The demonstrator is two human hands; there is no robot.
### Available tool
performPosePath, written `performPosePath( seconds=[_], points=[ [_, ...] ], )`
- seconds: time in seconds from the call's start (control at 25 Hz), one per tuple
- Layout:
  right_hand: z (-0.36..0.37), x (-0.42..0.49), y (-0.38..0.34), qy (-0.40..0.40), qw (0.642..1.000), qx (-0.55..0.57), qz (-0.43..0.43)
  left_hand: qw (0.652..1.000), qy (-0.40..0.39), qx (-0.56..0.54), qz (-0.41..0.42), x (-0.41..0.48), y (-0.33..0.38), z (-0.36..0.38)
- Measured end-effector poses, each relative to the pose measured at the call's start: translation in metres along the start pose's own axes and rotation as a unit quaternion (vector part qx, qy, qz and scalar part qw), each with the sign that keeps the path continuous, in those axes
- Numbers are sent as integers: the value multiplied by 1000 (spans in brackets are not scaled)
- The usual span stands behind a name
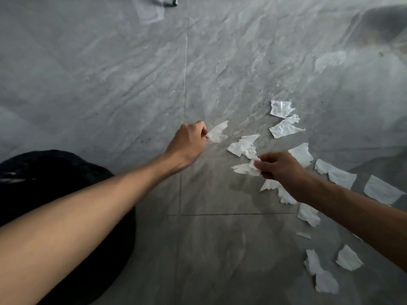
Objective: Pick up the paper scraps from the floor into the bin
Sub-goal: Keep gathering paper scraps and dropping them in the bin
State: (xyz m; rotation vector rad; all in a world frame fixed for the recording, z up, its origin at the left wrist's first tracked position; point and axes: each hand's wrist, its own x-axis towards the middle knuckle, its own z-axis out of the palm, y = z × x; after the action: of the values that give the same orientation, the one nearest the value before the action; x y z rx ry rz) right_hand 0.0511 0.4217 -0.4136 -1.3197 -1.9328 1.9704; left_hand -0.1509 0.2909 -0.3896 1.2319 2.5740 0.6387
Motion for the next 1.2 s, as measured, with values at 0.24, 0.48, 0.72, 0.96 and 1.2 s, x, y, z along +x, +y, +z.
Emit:
performPosePath(
  seconds=[0.24,0.48,0.72,0.96,1.2],
  points=[
    [77,-34,-46,-102,990,-60,-79,988,88,-115,55,-67,29,-145],
    [170,-71,-126,-114,968,-9,-222,989,105,10,-101,-172,-47,-213],
    [250,-103,-147,-202,938,-62,-276,942,-130,130,-280,-251,-127,-192],
    [261,-106,-146,-305,897,-206,-246,949,38,121,-289,-244,-116,-194],
    [169,-88,-155,-234,916,-226,-237,987,64,54,-135,-188,-40,-173]
  ],
)
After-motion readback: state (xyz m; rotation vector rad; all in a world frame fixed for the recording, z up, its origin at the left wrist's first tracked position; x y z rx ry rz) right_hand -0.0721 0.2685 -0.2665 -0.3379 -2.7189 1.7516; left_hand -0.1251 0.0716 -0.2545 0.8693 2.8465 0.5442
